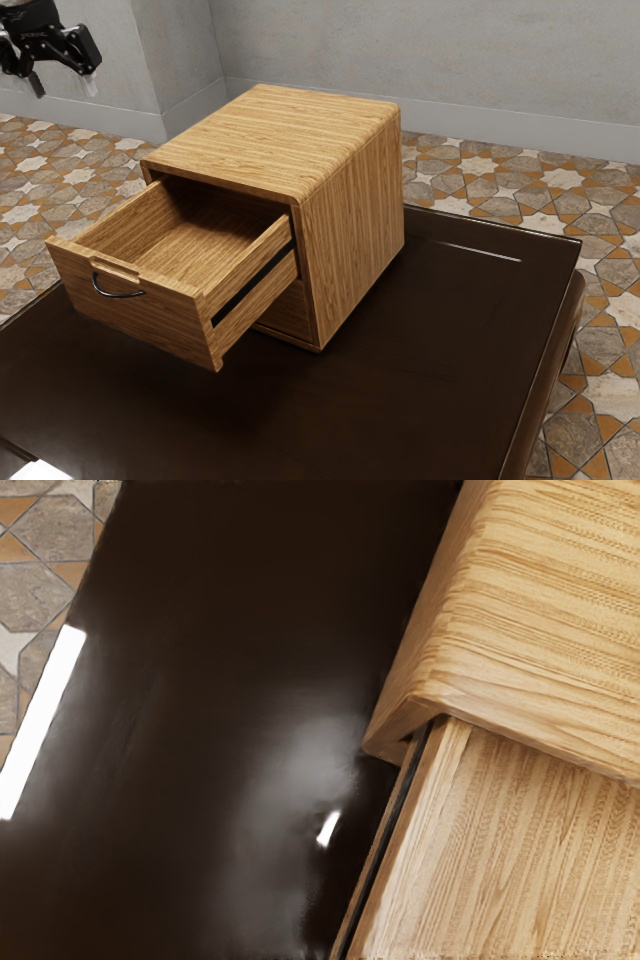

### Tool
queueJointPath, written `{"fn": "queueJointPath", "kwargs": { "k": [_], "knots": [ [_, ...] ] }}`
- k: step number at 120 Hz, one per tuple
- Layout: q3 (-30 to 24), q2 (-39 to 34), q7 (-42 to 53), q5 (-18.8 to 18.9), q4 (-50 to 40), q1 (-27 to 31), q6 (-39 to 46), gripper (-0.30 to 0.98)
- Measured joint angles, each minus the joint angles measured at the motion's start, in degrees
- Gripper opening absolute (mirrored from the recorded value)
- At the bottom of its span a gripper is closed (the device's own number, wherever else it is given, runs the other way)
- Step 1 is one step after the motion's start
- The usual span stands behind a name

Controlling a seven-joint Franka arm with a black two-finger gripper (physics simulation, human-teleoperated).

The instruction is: Push the drawer handle with one arm to close the drawer

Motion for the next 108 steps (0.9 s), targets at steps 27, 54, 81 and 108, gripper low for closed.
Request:
{"fn": "queueJointPath", "kwargs": {
  "k": [27,54,81,108],
  "knots": [
    [-3.0,-12.1,0.3,0.1,4.7,-3.0,-1.4,0.67],
    [-6.9,-21.3,-0.1,-1.8,-12.3,-8.2,-2.2,0.67],
    [-18.0,-54.9,-1.7,-0.9,-60.4,-4.5,0.4,0.67],
    [-19.9,-54.2,-3.1,0.1,-71.4,-3.5,8.2,0.66]
  ]
}}
